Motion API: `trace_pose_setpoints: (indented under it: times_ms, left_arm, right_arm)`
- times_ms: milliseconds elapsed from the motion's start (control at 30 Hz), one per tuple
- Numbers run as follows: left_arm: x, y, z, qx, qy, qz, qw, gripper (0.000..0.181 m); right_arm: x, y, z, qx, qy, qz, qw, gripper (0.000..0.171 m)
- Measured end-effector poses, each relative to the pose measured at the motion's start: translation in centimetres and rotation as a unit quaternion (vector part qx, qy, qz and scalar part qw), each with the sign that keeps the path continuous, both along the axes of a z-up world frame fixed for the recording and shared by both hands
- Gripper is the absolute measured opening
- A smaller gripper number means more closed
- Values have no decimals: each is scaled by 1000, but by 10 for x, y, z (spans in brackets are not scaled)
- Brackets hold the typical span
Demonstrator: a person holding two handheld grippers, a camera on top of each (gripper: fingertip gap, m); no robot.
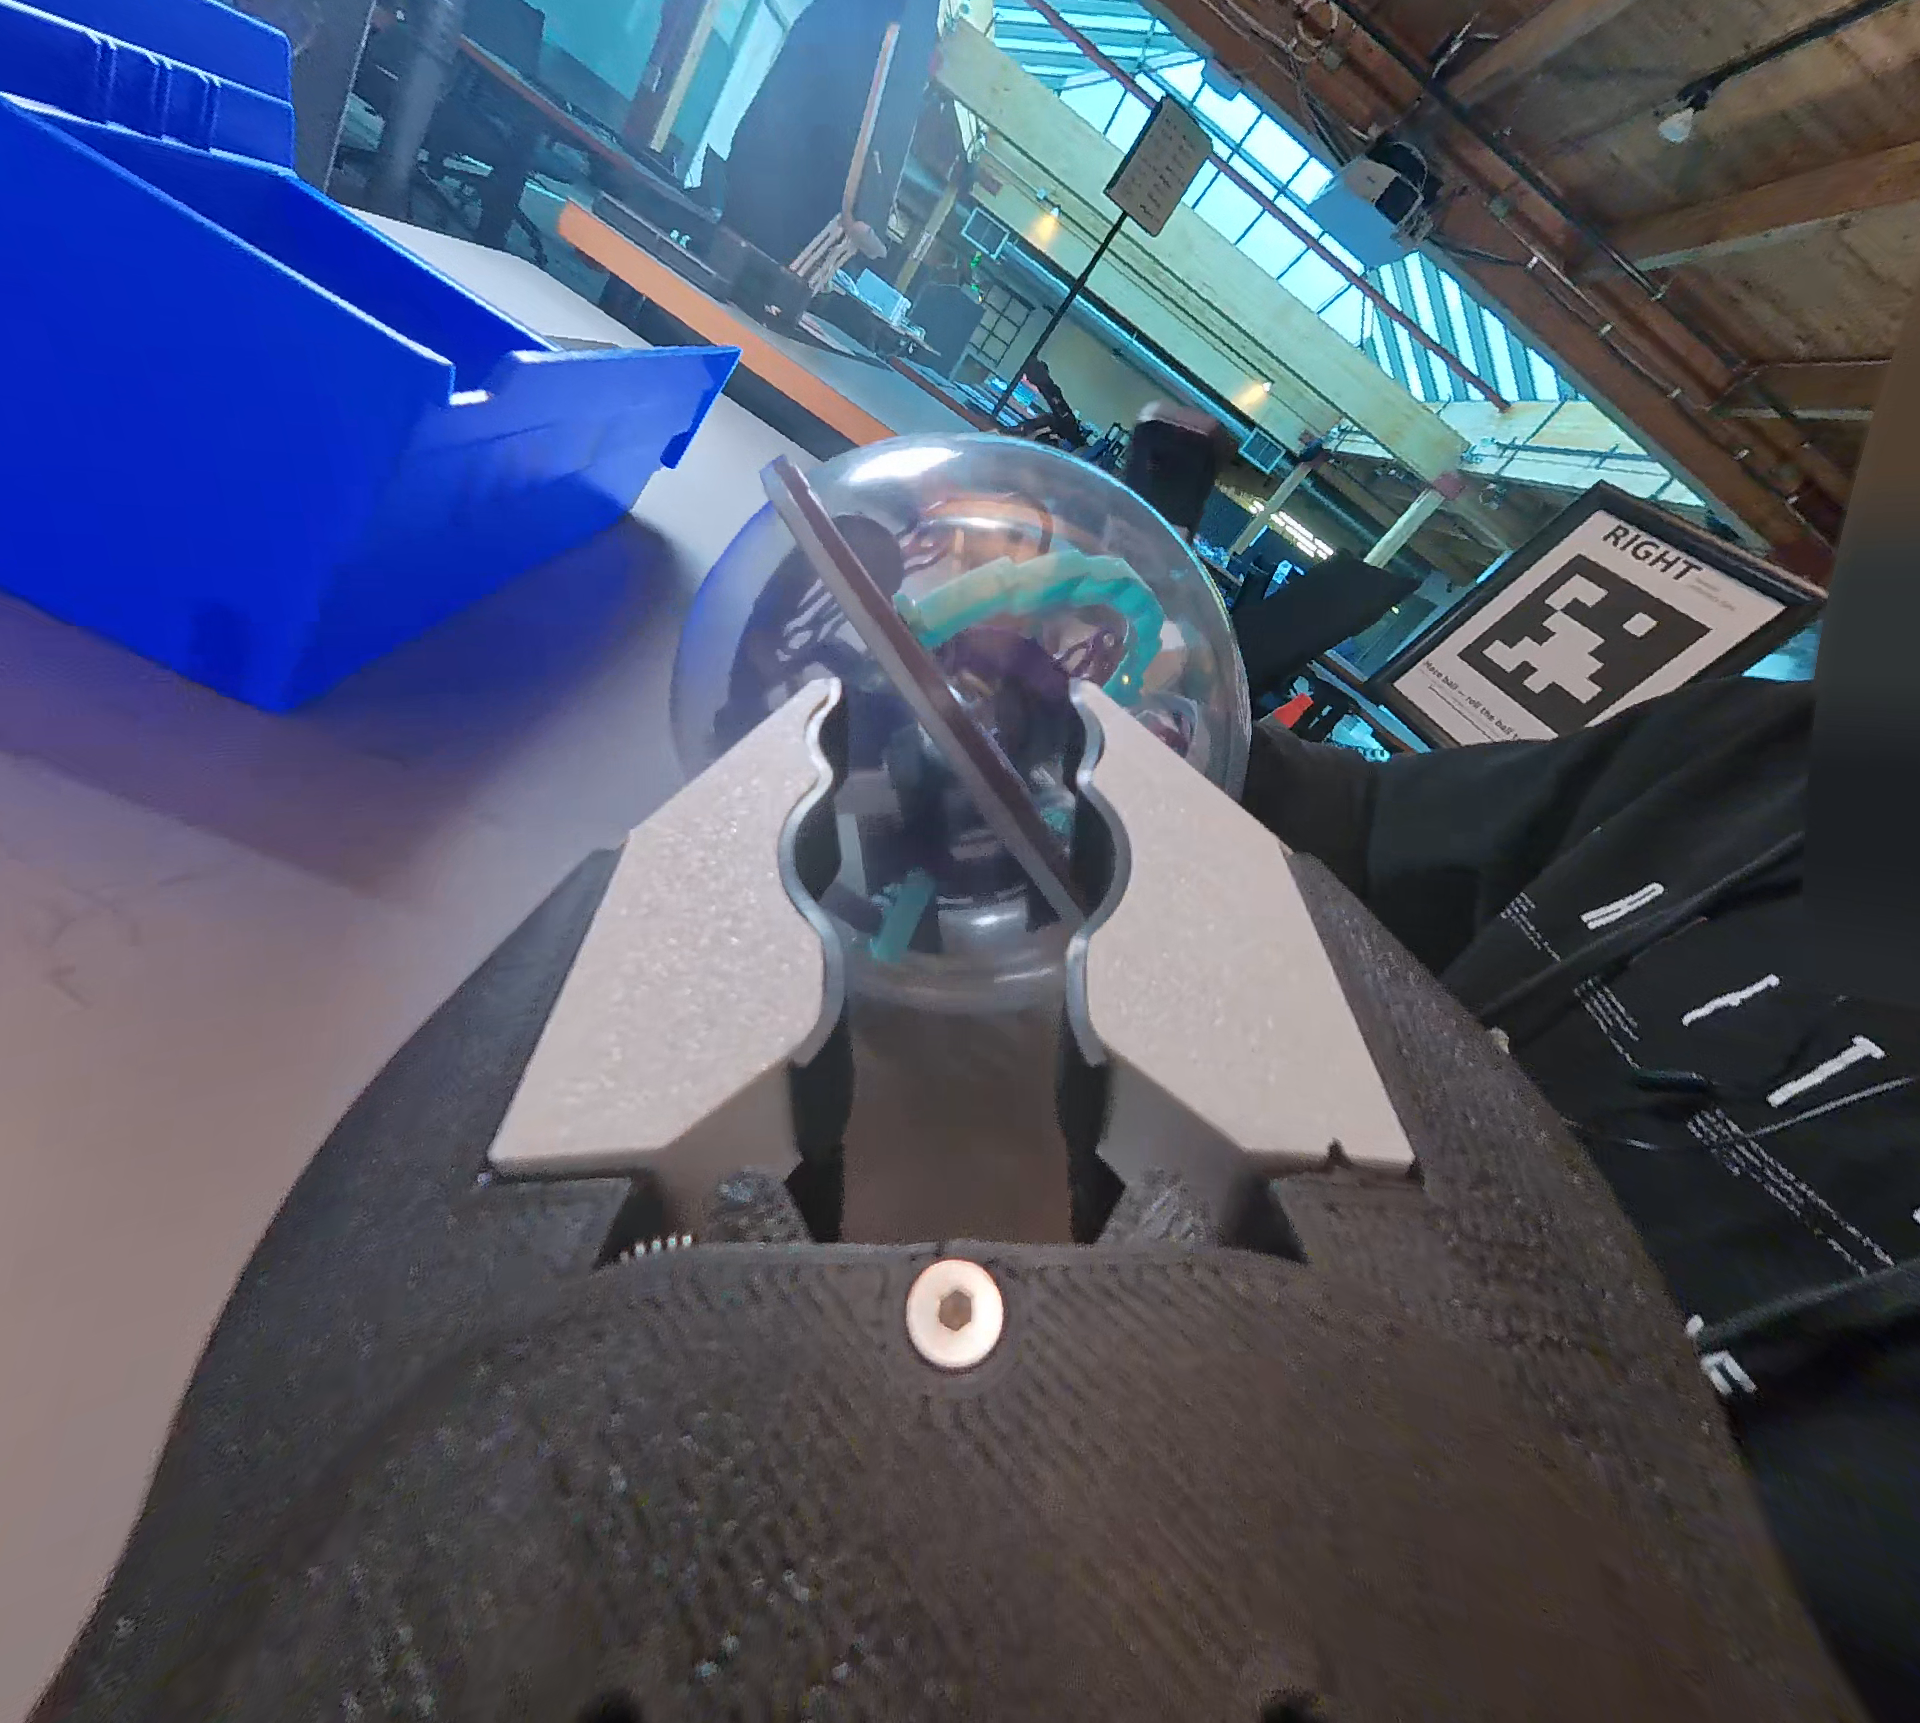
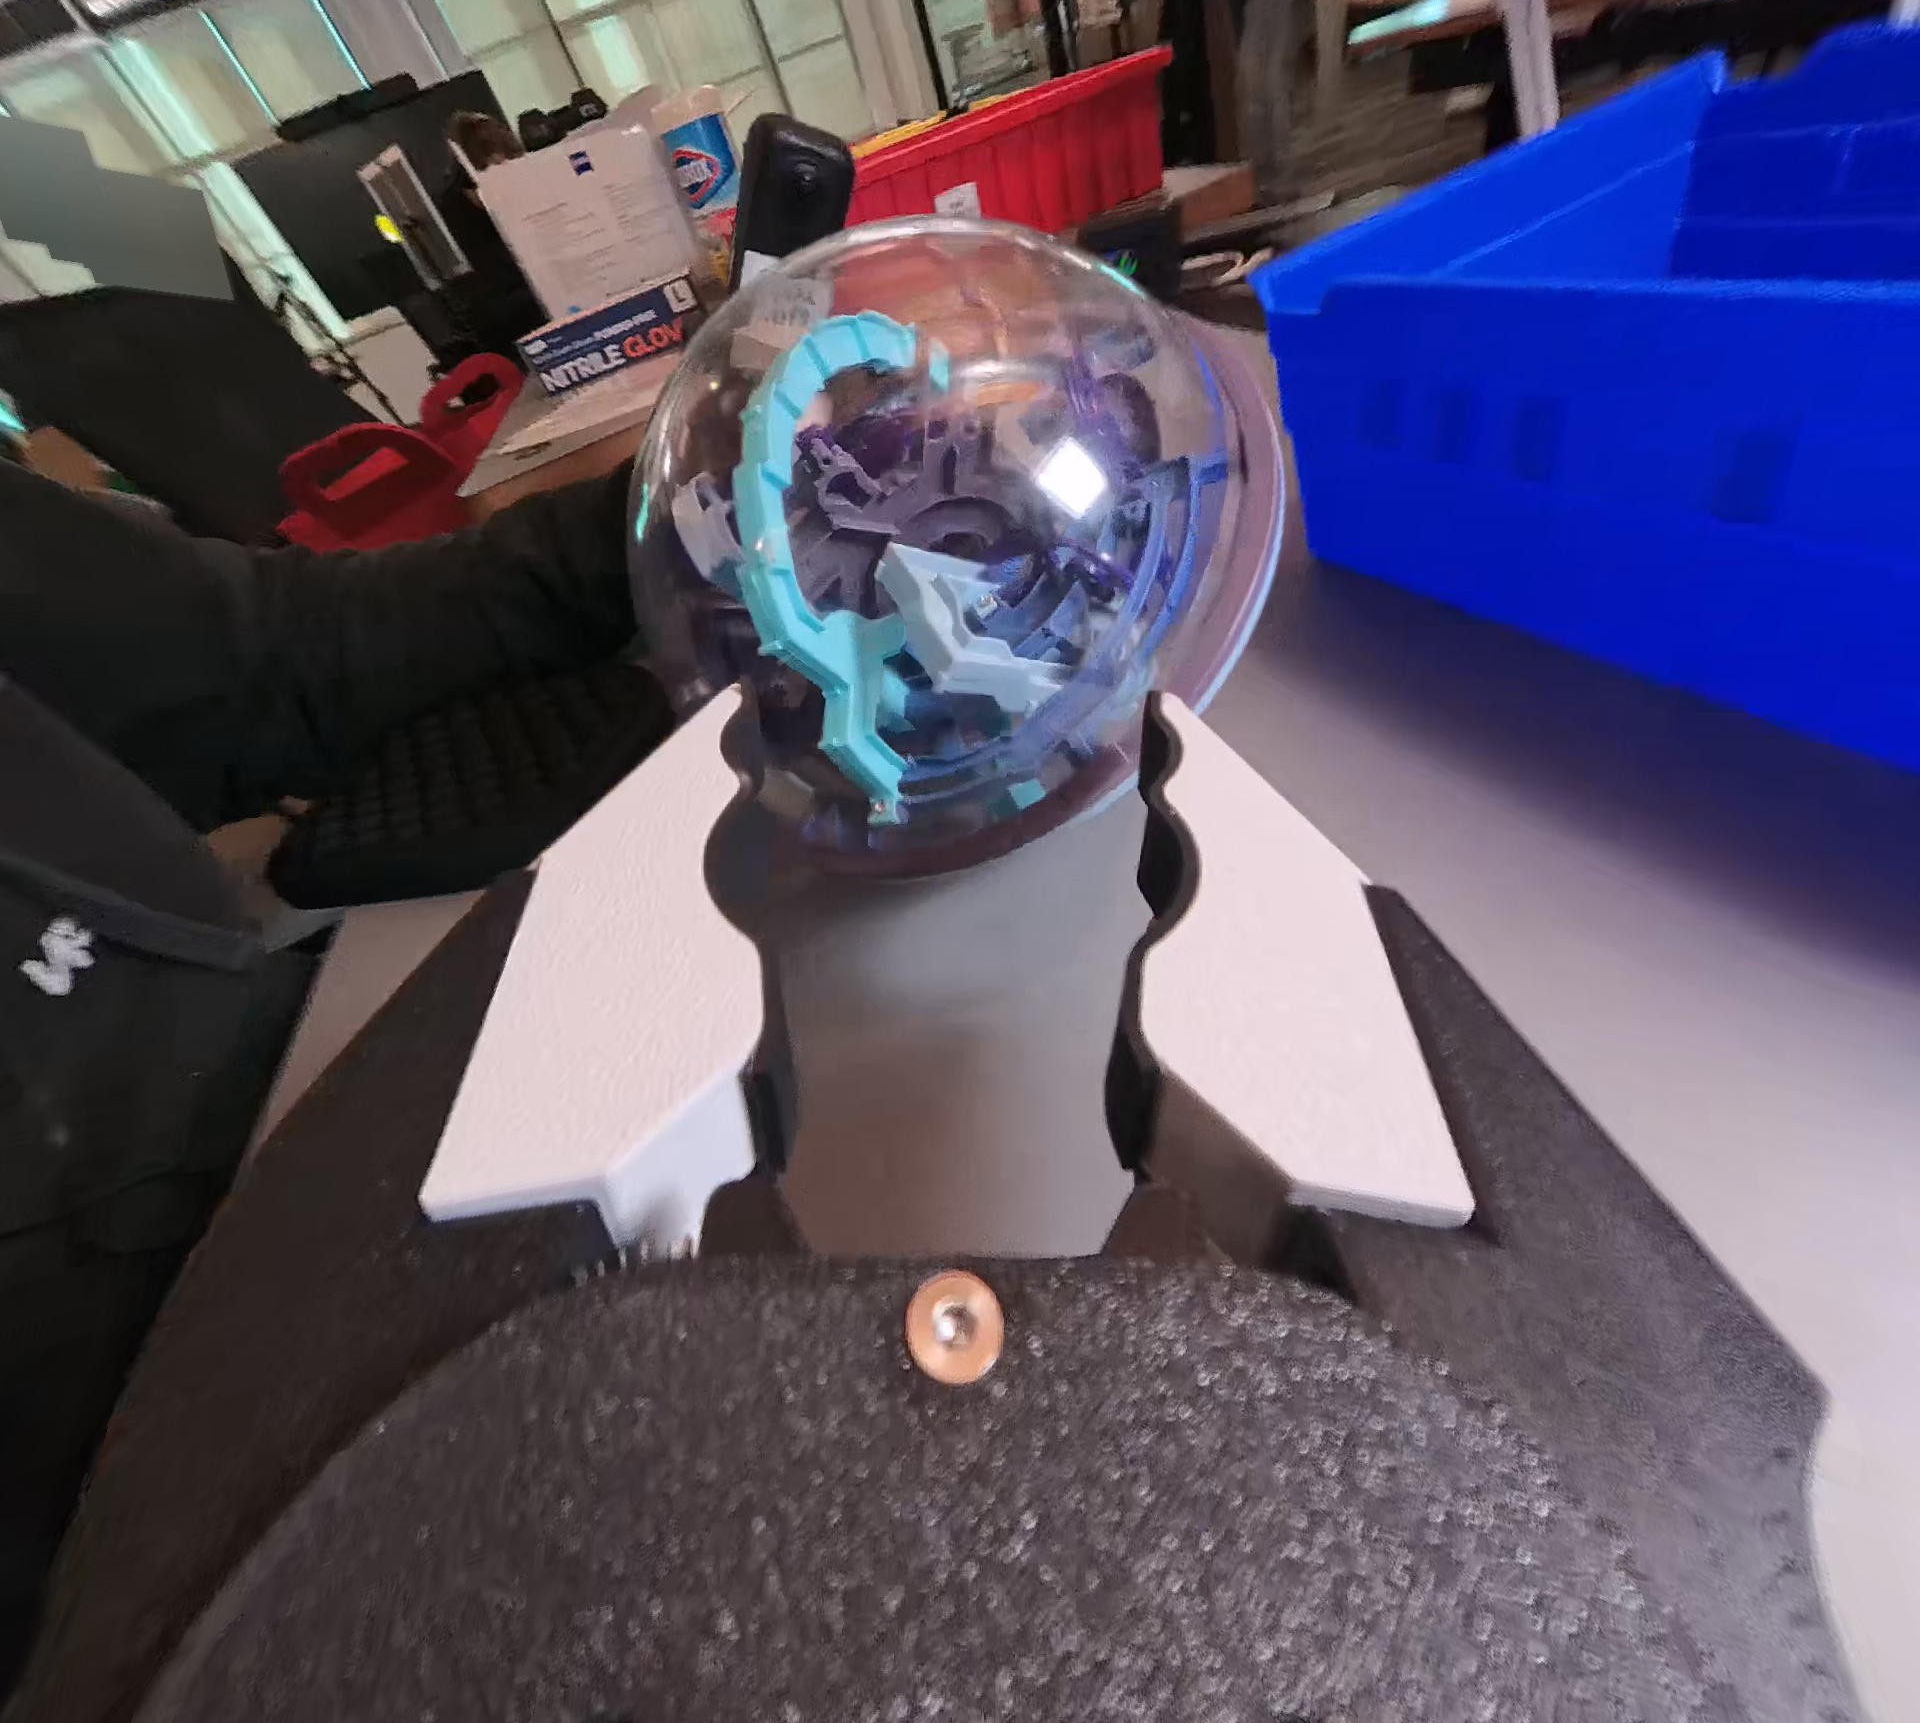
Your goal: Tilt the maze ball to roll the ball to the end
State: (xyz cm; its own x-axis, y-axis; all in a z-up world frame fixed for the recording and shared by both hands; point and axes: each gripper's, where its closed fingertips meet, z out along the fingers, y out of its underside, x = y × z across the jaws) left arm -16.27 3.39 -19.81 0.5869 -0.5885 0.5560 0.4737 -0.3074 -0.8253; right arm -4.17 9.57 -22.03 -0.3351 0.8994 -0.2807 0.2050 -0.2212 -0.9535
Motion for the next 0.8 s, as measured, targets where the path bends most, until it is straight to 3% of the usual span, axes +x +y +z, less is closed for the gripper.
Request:
trace_pose_setpoints:
  times_ms: [267, 633, 800]
  left_arm:
    - [8, -6, -4, -7, 15, -33, 999, 18]
    - [0, -7, -18, -72, -43, -48, 995, 11]
    - [0, -4, -17, -72, -68, -38, 994, 9]
  right_arm:
    - [12, -9, -41, -132, -157, 83, 975, 44]
    - [10, -7, -31, -177, -133, 88, 971, 13]
    - [8, -4, -32, -190, -134, 74, 970, 10]
